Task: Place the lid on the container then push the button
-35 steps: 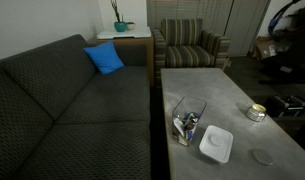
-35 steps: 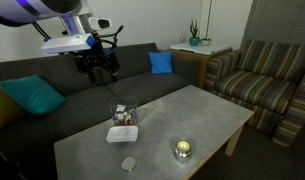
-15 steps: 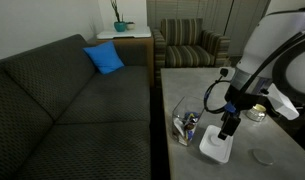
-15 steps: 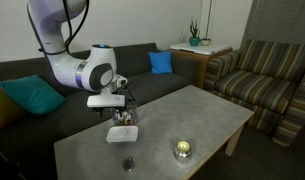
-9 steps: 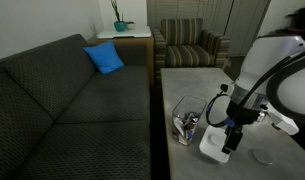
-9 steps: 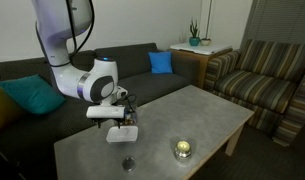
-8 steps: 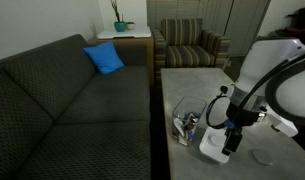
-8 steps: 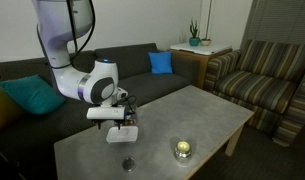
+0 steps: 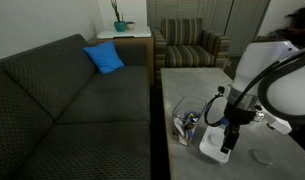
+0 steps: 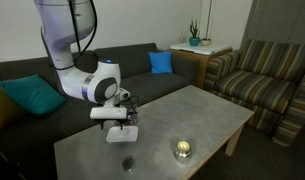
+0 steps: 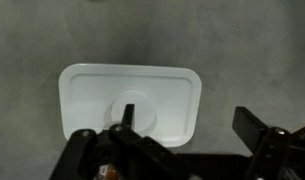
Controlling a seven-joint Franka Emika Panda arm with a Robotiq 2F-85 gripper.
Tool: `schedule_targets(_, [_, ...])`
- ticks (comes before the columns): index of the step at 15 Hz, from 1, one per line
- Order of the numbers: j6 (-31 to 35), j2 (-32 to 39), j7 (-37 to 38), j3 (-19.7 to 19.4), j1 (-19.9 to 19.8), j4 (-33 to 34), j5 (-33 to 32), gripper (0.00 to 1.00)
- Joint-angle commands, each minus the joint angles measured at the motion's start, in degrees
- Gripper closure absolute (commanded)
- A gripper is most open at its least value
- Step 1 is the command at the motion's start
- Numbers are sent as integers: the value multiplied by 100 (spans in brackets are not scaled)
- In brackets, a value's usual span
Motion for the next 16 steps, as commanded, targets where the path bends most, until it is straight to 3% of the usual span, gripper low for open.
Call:
schedule_targets(1, [-481, 529, -234, -73, -23, 705, 211, 0])
schedule_targets(8, [-490, 1286, -242, -107, -29, 1739, 287, 0])
schedule_targets(13, [-259, 982, -25, -236, 194, 1583, 222, 0])
schedule_targets(16, [-465, 953, -92, -148, 200, 1603, 254, 0])
